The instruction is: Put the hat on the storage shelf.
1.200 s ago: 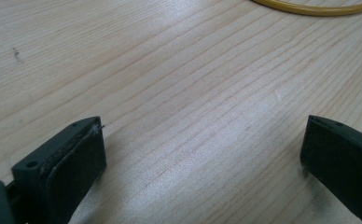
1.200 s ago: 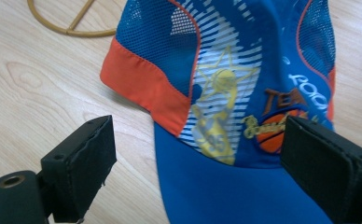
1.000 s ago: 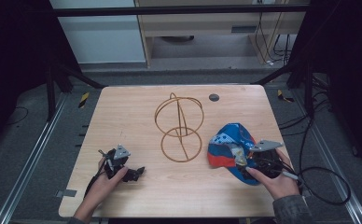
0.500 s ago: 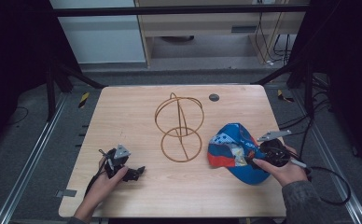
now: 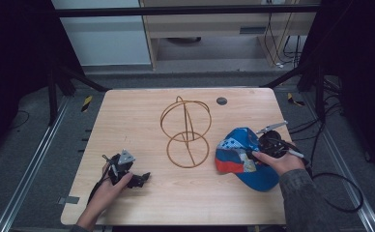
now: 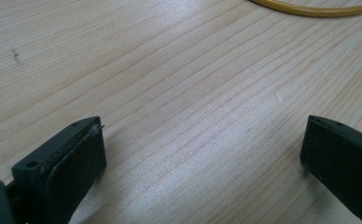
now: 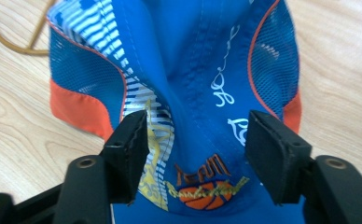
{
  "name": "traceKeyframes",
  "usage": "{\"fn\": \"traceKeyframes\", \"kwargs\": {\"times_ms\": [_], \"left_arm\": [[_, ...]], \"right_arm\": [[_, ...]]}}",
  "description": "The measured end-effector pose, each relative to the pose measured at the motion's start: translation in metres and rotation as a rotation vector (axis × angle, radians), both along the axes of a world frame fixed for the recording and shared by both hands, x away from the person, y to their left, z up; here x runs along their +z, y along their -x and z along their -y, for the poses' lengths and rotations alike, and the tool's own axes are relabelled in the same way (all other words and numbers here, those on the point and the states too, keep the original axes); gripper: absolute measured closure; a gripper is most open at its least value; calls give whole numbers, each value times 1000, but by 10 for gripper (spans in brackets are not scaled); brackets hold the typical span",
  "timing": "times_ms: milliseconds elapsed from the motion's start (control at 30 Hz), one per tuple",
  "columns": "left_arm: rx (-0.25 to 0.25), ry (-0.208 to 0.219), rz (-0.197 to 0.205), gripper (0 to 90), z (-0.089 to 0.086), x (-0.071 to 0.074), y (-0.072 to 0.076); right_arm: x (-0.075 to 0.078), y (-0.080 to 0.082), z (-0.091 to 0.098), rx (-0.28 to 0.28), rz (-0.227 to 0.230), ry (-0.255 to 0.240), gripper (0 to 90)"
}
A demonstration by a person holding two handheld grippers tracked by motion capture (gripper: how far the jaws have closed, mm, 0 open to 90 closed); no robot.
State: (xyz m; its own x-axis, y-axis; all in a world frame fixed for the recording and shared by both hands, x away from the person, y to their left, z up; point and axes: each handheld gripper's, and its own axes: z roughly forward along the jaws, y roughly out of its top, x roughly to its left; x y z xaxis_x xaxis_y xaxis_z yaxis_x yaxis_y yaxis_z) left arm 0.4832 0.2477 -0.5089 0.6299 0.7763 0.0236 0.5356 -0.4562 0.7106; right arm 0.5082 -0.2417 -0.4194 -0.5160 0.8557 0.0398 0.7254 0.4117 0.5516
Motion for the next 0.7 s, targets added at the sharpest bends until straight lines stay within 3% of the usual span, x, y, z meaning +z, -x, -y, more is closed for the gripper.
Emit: {"fn": "traceKeyframes", "kwargs": {"times_ms": [133,333,467,700], "left_arm": [[0,0,0,0,0,0,0],[1,0,0,0,0,0,0],[1,-1,0,0,0,0,0],[1,-1,0,0,0,0,0]], "right_arm": [[-5,-5,-2,5,-26,11,538],[-6,-6,0,42,-43,-21,821],[-5,-5,2,49,-54,-43,886],[8,0,9,55,-40,-51,899]]}}
